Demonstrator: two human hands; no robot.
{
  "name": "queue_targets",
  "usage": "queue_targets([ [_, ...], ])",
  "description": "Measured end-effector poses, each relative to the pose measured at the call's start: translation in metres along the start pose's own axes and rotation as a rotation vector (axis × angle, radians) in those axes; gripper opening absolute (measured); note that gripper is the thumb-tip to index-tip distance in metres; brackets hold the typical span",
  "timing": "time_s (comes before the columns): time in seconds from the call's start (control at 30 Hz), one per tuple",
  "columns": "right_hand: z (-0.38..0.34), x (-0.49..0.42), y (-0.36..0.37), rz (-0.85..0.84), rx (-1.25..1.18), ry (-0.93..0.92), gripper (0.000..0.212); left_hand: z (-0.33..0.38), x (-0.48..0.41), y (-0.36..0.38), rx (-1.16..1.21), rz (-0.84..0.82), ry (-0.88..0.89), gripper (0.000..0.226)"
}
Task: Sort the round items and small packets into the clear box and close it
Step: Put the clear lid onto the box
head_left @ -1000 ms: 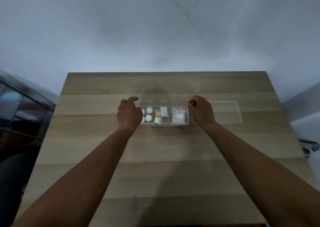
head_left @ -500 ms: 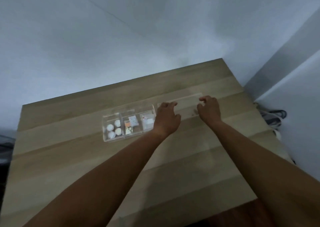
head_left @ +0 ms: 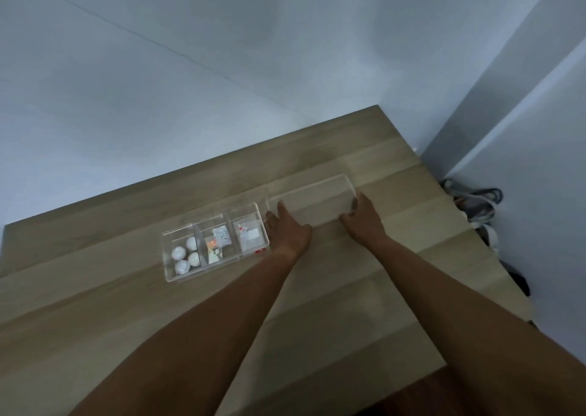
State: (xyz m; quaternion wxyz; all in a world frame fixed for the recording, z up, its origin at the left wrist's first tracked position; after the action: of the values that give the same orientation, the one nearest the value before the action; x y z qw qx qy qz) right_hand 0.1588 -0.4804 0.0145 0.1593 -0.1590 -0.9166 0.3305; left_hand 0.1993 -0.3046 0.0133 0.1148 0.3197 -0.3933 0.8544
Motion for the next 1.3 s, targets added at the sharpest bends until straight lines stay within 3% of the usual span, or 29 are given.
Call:
queue_targets([
  [0.13, -0.005, -0.001, -0.008, 0.094, 0.000, -0.023, 0.046, 0.004, 0.007, -0.009, 0.074, 0.039, 0.085, 0.085],
  [0.37, -0.045, -0.003, -0.017, 0.263, 0.026, -0.050, 0.052, 0.019, 0.026, -0.062, 0.191, 0.254, 0.262, 0.072],
  [0.53, -0.090, 0.008, 0.010, 0.199, -0.015, -0.165, 0.042, -0.017, 0.028, -0.120, 0.307, 0.399, 0.276, 0.063],
  [0.77, -0.140, 0.043, 0.085, 0.048, -0.110, -0.190, 0.048, -0.107, 0.025, -0.174, 0.418, 0.536, 0.129, 0.054],
  [1.13, -0.146, 0.064, 0.133, -0.015, 0.088, -0.114, 0.057, -0.160, 0.008, -0.186, 0.397, 0.463, 0.032, 0.055],
  [1.3, -0.138, 0.063, 0.131, -0.009, 0.059, -0.059, 0.056, -0.160, 0.005, -0.182, 0.398, 0.430, 0.040, 0.054],
])
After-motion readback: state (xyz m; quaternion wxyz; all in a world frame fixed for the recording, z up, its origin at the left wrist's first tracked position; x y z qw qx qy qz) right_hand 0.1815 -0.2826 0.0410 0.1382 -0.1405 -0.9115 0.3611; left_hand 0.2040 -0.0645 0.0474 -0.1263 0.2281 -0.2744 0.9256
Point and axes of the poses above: each hand's wrist, its own x-axis away from the middle knuckle, its own y-axis out of the palm, z = x × y, the point moved 5 cm from there along -x, towards the middle knuckle, and after that the axes turned 12 degrees about -y, right-handed, at the moved point
